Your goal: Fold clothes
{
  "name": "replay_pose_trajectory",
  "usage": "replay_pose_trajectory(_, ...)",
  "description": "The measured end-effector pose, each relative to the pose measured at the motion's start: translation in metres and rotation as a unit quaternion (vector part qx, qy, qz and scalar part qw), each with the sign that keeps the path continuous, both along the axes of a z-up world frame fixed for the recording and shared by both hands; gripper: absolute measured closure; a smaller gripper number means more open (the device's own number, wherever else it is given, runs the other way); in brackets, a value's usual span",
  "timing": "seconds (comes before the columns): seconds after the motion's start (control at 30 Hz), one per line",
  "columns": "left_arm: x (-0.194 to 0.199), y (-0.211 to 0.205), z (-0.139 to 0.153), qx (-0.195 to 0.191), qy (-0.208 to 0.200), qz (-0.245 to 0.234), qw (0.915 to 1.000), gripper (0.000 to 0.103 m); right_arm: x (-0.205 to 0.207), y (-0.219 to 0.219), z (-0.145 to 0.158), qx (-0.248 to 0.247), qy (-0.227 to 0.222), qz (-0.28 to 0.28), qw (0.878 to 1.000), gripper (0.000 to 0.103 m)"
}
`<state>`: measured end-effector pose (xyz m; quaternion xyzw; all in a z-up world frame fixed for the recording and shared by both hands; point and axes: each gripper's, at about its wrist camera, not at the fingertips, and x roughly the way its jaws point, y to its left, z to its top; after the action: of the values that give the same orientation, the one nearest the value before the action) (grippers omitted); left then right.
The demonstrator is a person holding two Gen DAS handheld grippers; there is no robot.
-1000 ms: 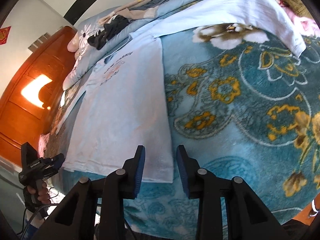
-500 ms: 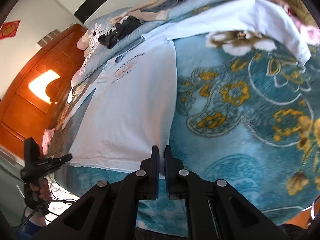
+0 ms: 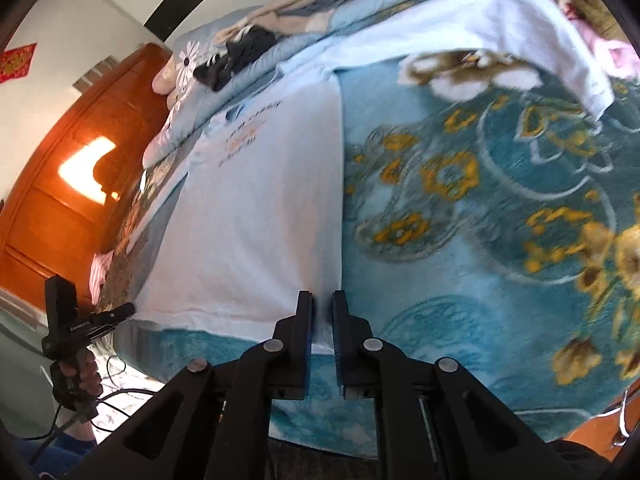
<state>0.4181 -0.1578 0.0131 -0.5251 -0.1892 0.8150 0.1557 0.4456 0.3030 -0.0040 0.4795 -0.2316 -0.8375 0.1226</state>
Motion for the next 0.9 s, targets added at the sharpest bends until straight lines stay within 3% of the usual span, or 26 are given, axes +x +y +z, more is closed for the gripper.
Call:
replay_pose_trajectory(0.17,-0.056,-0.001,0.030,-0.017,0.054,-0.005,0.9984,0.058,-0.038,0.013,0.026,0.041,0.005,-0.015,0.999,0.094)
replay_pose_trajectory(0.3,-0.146,0.021,0.034,0.001,0.072,-0.013,0.9974,0.057,-0.112,-0.009,0.052,0.081,0.026,0.009,0.996,0.094)
replay_pose_trajectory(0.43,-0.239,0.046,0.026,0.011,0.045,-0.022,0.9987,0.057,-0.193,-0.035,0.064,0.124,0.044,0.043,0.990,0.094)
replay_pose_trajectory(0.5,-0.274,0.057,0.021,0.021,0.032,-0.018,0.9991,0.055,-0.231,-0.042,0.064,0.133,0.050,0.055,0.988,0.084)
replay_pose_trajectory(0.57,-0.304,0.064,0.014,0.023,0.005,0.002,0.9997,0.052,-0.265,-0.046,0.059,0.138,0.047,0.053,0.988,0.060)
replay_pose_trajectory(0.67,-0.329,0.084,0.008,-0.011,0.003,0.012,0.9999,0.046,-0.311,-0.054,0.047,0.135,0.020,0.054,0.989,0.060)
replay_pose_trajectory(0.73,-0.336,0.106,0.005,-0.090,0.031,0.000,0.9955,0.045,-0.332,-0.063,0.040,0.141,0.012,0.056,0.988,0.060)
replay_pose_trajectory(0.8,-0.342,0.121,-0.003,-0.124,0.036,-0.023,0.9913,0.045,-0.346,-0.079,0.032,0.132,0.004,0.073,0.989,0.060)
replay_pose_trajectory(0.9,-0.353,0.134,-0.018,-0.122,0.014,-0.029,0.9920,0.045,-0.360,-0.097,0.023,0.156,-0.007,0.082,0.984,0.060)
